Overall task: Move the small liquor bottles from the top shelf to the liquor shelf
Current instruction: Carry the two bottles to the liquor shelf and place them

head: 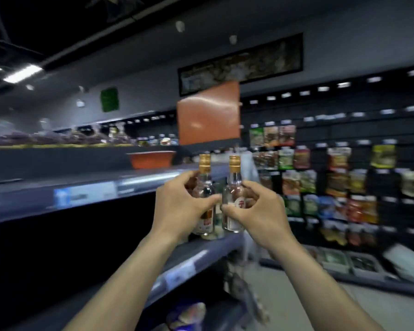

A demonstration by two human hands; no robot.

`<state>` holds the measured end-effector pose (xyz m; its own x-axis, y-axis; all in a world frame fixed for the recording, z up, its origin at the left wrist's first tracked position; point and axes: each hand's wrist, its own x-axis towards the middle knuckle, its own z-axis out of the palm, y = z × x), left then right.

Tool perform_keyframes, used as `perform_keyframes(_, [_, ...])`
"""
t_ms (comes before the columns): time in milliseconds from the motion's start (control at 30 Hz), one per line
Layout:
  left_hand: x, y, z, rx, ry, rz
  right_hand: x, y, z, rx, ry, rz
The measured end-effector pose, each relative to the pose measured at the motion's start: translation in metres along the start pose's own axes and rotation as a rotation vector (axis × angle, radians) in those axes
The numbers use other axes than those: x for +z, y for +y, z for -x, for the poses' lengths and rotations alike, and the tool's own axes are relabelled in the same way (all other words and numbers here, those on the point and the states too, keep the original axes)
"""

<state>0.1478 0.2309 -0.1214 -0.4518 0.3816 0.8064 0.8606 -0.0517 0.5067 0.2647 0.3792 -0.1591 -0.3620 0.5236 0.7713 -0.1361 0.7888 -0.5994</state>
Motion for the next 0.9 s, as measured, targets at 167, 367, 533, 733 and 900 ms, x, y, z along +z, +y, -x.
perform_keyframes(167, [0.184,0.026,0.064,-0.121,-0.197,0.164,-0.149,0.117,0.048,0.221,0.032,0.219])
perform_keyframes(367, [0.387,0.073,0.17,-0.291,-0.455,0.326,-0.314,0.241,0.159,0.479,0.128,0.481])
perform_keyframes(533, [0.512,0.121,0.233,-0.32,-0.679,0.41,-0.407,0.318,0.233,0.704,0.232,0.577])
perform_keyframes(733, [0.638,0.151,0.27,-0.297,-0.878,0.463,-0.487,0.398,0.26,0.861,0.322,0.638])
perform_keyframes(900, [0.757,0.172,0.272,-0.319,-0.951,0.574,-0.55,0.476,0.23,0.892,0.426,0.633])
